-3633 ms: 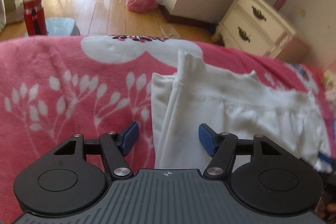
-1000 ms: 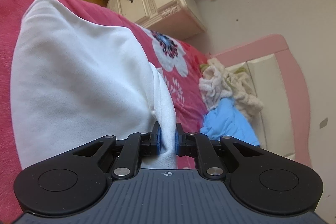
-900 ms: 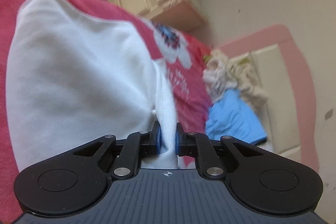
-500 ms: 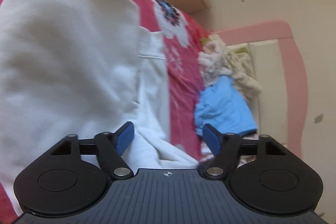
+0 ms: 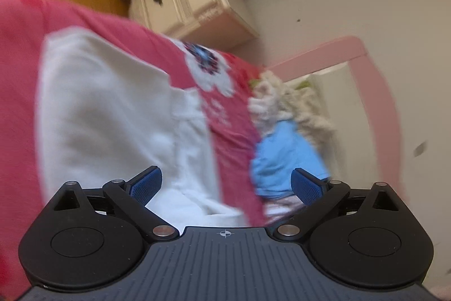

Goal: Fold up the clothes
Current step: 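Lift the held side edge over the sweatshirt with the left gripper, then open, then close the right gripper on the sweatshirt's opposite side edge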

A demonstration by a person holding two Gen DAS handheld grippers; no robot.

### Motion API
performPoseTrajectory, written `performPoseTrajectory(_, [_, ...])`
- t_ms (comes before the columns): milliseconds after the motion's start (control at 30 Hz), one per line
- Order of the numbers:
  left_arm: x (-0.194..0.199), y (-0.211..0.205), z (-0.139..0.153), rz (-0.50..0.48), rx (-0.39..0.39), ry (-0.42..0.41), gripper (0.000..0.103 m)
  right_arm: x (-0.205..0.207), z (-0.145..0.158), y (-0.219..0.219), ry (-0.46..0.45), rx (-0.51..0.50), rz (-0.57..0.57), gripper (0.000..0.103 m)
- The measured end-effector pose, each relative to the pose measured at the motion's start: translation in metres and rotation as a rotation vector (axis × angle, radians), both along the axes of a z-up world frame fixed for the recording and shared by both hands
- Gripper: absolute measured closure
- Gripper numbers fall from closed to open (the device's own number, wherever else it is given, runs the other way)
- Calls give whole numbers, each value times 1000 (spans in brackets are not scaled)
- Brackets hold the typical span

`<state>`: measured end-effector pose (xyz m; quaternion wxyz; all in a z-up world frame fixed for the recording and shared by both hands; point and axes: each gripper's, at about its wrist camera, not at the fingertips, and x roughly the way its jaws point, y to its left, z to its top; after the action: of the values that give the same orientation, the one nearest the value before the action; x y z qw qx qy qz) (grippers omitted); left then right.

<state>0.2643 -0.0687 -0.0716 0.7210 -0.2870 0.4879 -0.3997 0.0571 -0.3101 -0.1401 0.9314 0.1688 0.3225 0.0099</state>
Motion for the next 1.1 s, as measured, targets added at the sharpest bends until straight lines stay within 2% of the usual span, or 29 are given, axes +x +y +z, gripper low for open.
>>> performPoseTrajectory(67, [-5, 6, 6, -15, 119, -79, 5, -5, 5, -7, -18, 50, 6, 3])
performPoseTrajectory(167, [-20, 12, 5, -74, 255, -169, 5, -13, 13, -17, -42, 146, 33, 6])
performPoseTrajectory(267, [-38, 10, -3, -195, 345, -227, 6, -16, 21, -20, -65, 256, 99, 7])
performPoseTrajectory(333, [-51, 8, -9, -275, 386, -264, 6, -11, 28, -14, -72, 281, 134, 7])
performPoseTrajectory(467, [-73, 1, -24, -372, 480, -336, 6, 16, 33, 0, -15, 279, 106, 7])
performPoseTrajectory(567, [-84, -7, -37, -413, 539, -356, 6, 37, 25, 0, 58, 377, 50, 7])
performPoseTrajectory(667, [-92, -19, -50, -441, 591, -364, 6, 50, 17, 2, 116, 414, -10, 9])
performPoseTrajectory(733, [-96, -25, -56, -445, 622, -380, 6, 55, 12, 2, 150, 409, -37, 24])
performPoseTrajectory(867, [-103, -32, -62, -423, 668, -412, 6, 57, 3, -1, 180, 412, -59, 44])
performPoseTrajectory(933, [-106, -32, -64, -408, 673, -418, 6, 55, 1, -3, 180, 401, -65, 67])
performPoseTrajectory(1000, [-107, -32, -65, -396, 679, -423, 6, 51, 3, -8, 157, 390, -66, 82])
performPoseTrajectory(1100, [-111, -34, -66, -401, 691, -438, 6, 40, 13, -15, 97, 367, -61, 86])
